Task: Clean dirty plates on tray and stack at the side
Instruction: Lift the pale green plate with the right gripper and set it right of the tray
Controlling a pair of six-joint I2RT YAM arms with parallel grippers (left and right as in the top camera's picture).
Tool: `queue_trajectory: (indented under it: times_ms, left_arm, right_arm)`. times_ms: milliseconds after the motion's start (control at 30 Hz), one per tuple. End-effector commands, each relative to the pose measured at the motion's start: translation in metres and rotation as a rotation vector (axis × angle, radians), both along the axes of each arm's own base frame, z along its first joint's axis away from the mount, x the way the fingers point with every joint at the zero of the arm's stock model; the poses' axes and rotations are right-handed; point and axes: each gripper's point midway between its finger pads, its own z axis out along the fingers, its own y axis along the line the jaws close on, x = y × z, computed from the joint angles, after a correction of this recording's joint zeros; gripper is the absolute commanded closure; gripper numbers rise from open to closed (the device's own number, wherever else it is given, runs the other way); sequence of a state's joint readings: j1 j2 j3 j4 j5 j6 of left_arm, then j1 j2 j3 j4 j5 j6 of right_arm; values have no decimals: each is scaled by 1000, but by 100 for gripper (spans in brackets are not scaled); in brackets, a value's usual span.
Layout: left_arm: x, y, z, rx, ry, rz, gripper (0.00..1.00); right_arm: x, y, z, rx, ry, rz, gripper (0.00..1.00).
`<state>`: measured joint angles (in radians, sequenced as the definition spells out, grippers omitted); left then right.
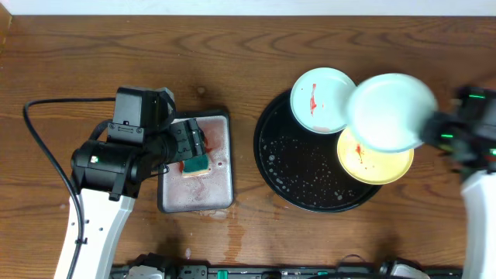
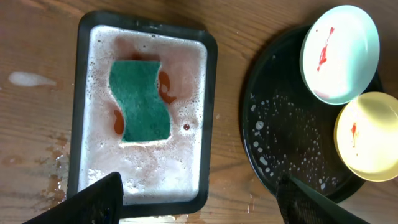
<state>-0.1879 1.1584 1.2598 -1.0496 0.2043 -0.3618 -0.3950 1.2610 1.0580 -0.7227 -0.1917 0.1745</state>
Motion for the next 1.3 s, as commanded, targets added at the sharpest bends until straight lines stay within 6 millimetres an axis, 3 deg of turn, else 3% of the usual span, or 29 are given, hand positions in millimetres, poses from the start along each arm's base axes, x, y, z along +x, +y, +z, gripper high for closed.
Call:
queue_trajectory:
  times_ms: [0,133,267,467,500,533,567,667,767,833,900,1000,1133,1267]
  left_arm:
    - [-1,0,0,1,1,-9,21]
    - [-1,0,0,1,1,-9,21]
    - [-1,0,0,0,1,-9,21]
    - [-1,0,0,0,0,-9,21]
    - [-1,0,0,1,1,-9,21]
    - [-1,0,0,0,1,-9,21]
    - [-1,0,0,0,2,-9,20]
    - [-1,0,0,1,2,-9,20]
    - [-1,0,0,1,2,-9,20]
    - [-1,0,0,0,2,-9,20]
    - [-1,0,0,1,2,-9,20]
    - [-1,0,0,1,2,-9,20]
    - [-1,0,0,0,2,-9,20]
    - [-3,0,-1,2,9,-9,20]
  right_arm:
    - [3,-32,-4,322,-83,-123,99]
    - [-8,-100,-44,352,-51,-317,99]
    - [-19,-145,-87,311,20,-453,99]
    - [-18,-154,-116,283,76,-456,97]
    - [-19,-156,-117,262,90,-464,90]
    - [-19,-156,-117,245,93,-449,72]
    - [-17,-154,-114,244,86,-434,59]
    - [3,-127,-90,293,2,-303,49]
    - [14,-84,-67,321,-28,-146,51]
    - [13,-53,-63,282,24,-44,55]
    - [8,-28,-72,208,134,8,58]
    - [-1,-11,-91,37,296,40,60]
    - [-6,-6,-110,-173,426,42,60]
    - [-6,-1,-126,-227,489,49,61]
